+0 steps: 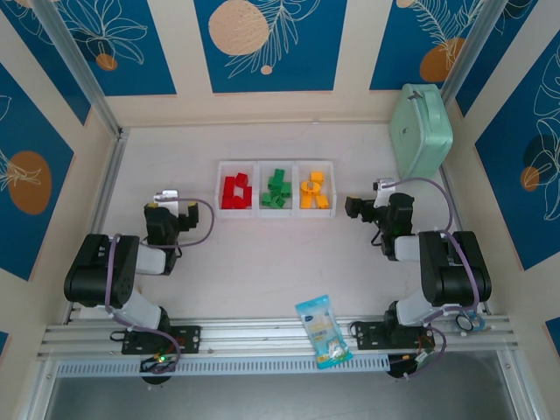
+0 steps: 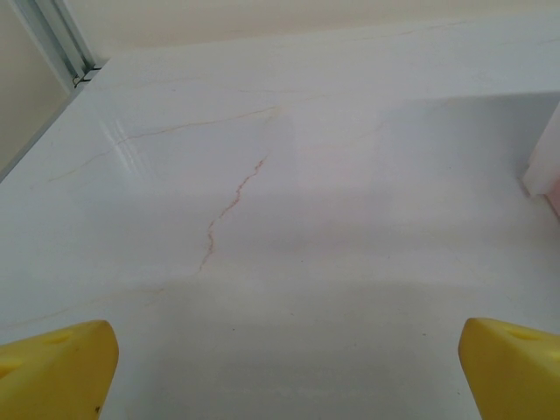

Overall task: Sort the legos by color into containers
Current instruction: Reset both arms

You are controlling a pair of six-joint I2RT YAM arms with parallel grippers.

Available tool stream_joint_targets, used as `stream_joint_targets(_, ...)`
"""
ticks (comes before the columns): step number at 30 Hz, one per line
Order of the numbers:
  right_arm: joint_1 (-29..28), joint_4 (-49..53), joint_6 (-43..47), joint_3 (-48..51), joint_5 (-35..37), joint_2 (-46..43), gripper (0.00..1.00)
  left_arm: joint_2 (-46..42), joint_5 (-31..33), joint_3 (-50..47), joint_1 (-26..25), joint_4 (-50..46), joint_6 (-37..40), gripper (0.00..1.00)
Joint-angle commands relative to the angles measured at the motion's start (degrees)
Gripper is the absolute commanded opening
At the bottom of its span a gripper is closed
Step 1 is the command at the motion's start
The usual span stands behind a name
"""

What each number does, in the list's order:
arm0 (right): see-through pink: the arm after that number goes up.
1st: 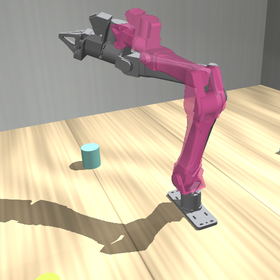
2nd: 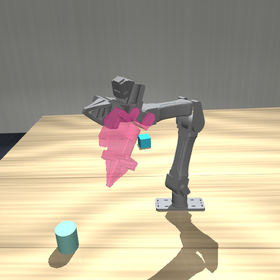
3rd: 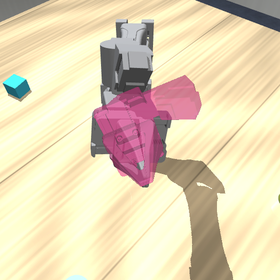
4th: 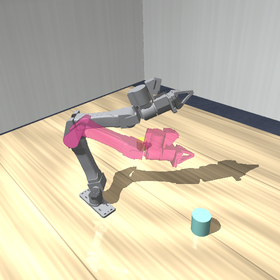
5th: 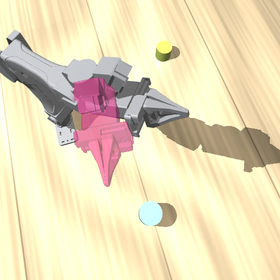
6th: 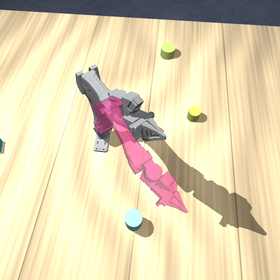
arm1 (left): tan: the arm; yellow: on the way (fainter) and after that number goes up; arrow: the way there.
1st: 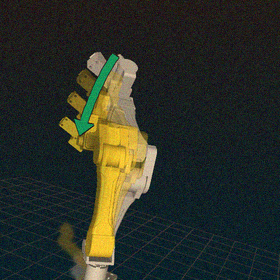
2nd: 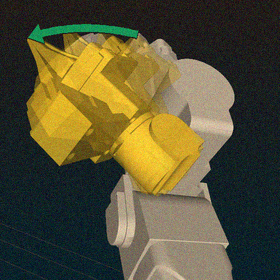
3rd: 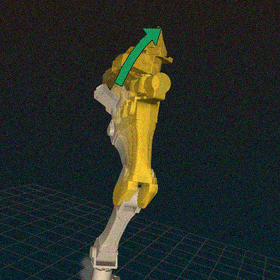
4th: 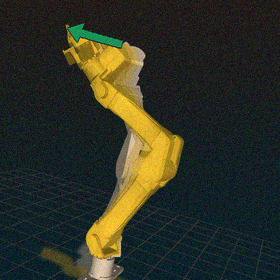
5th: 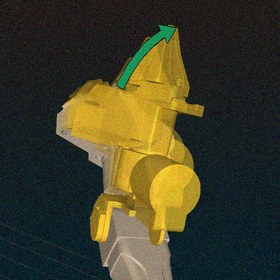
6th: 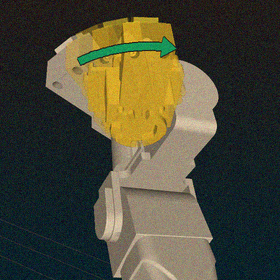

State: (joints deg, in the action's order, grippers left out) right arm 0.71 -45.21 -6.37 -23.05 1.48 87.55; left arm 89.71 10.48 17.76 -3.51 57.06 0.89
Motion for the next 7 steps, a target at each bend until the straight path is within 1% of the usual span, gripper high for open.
stream_joint_targets(1, -0.14, 0.07, 1.04, -1.47, 0.36, -0.19, 0.99, -0.06, -0.88, 1.01, 0.1, 2.04, -0.89, 0.99)
stream_joint_targets(5, -0.18, -0.04, 0.92, -1.45, 0.37, -0.12, 0.99, 0.11, 2.59, 2.19, -1.68, 0.26, 0.15, 0.99)
stream_joint_targets(7, -0.09, -0.24, 0.94, -1.25, 0.28, -0.35, 0.99, 0.2, 3.23, 2.06, -2.37, 0.58, 0.78, 0.99)
